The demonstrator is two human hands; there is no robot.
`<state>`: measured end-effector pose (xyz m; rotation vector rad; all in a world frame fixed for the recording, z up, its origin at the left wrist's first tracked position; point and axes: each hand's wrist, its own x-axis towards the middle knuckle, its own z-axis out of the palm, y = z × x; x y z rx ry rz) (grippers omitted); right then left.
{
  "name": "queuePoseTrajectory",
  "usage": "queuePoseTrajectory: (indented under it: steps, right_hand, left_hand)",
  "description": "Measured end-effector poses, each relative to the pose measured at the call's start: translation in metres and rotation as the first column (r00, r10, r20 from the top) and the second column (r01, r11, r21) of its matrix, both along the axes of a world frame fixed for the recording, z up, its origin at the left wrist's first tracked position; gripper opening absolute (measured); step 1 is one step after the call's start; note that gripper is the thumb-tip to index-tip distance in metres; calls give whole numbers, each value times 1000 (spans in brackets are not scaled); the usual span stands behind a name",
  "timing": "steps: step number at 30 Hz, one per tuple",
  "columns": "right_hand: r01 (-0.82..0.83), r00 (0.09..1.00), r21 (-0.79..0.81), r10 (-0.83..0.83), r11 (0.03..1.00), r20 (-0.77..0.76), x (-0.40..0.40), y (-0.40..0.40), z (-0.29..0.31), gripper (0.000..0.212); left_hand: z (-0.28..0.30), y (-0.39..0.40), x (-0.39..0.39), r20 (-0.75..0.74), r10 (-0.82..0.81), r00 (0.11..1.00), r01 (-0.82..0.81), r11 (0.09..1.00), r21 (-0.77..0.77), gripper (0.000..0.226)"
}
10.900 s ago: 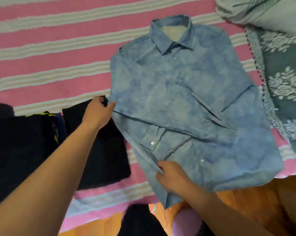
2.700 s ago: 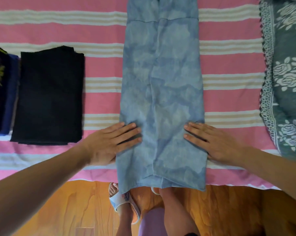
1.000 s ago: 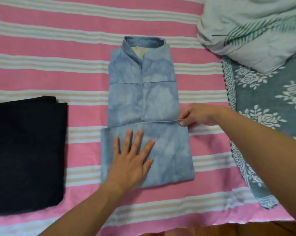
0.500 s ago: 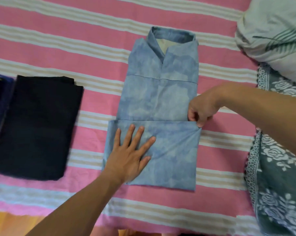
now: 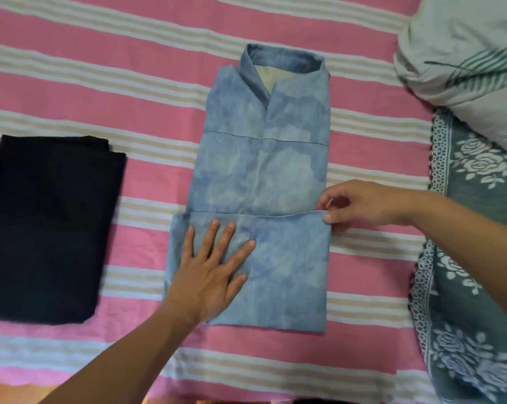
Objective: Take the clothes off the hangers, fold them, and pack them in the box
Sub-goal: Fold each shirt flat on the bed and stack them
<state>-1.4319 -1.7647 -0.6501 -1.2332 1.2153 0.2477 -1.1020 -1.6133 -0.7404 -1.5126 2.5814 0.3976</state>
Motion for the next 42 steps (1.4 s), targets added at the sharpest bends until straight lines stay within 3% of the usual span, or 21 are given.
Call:
queuePoseTrajectory:
  steps: [3,5,6,8,9,10,12,14,15,16,18,20,23,27,28,30,31,33,37,40,42]
  right_hand:
    - [344,929,-238,-367,908,-56,10,19,-12,15]
    - [603,749,-360,-661,712,-53,24,37,-21,15]
    - [642,690,-410,-721,648,-60,32,48,-24,5]
    - [610,685,-460,-721,645,-102,54,75,-27,25]
    - [576,703,-491,-702,653,-110,62,88,-28,35]
    - [544,710,-543,-696,640,-109,69,96,-27,36]
    - [555,683,-618,-729,557,-45,76,105,-28,22]
    - [606,633,-629,-774,487,9,77,108,-34,17]
    - [610,628,-630,-778,481,13,77,108,-38,18]
    - [593,642,-630,-767,502,-7,77,108,-43,17]
    - [464,712,-676,-695,573,-101,74,103,-48,16]
    - [386,732,-681,-656,622,-185,65,88,-50,30]
    - [506,680,-586,-711,633,-181,47,41,-34,54]
    - [523,720,-564,-685,639,-109,25,-74,-30,79]
    - [490,748,-583,-656,648,-100,23,-103,-32,85]
    - [350,824,-623,-546,700,-150,27,-146,-38,92]
    - [277,852,-640,-491,717,-180,29,-160,-44,92]
    - [185,858,-682,-455,708,-239,30,-174,-58,80]
    - [202,789,-689,-533,696,-307,29,-186,-72,58]
    - [293,801,-656,-554,696,-229,32,-198,-64,68]
    - [316,833,-607,-519,729,-190,30,-203,-63,85]
  left_hand:
    - [11,-5,-1,-80,62,995,-61,998,6,61]
    - [23,-11,3,-164,314,935,-320,947,-11,59]
    - [29,-16,9,-219,516,828,-525,851,20,57]
    - [46,-32,22,-308,858,410,-822,494,283,51]
    - [52,-38,28,-316,925,213,-846,336,413,40]
    - [57,-43,30,-316,943,104,-825,259,503,23]
    - [65,-54,30,-361,932,35,-711,277,646,4]
    - [67,-67,26,-328,943,-50,-515,257,818,11]
    - [63,-73,27,-289,957,0,-489,252,835,11]
    - [54,-80,30,-258,955,147,-544,296,785,14]
    - [41,-99,36,-121,812,572,-630,528,569,23]
    - [45,-122,38,30,612,790,-570,716,403,24]
    - [58,-170,35,-88,603,793,-543,764,347,25]
    - [58,-282,18,-341,755,560,-539,644,543,66]
    - [55,-310,12,-395,720,570,-489,684,542,71]
    - [43,-354,5,-428,481,765,-308,857,413,67]
    - [31,-368,5,-366,340,866,-226,920,321,55]
    - [14,-382,7,-227,237,945,-192,960,205,35]
    - [6,-389,2,-94,356,930,-336,925,178,34]
    - [16,-397,-4,-284,482,829,-371,853,368,27]
    - [27,-399,-7,-365,547,753,-301,780,549,57]
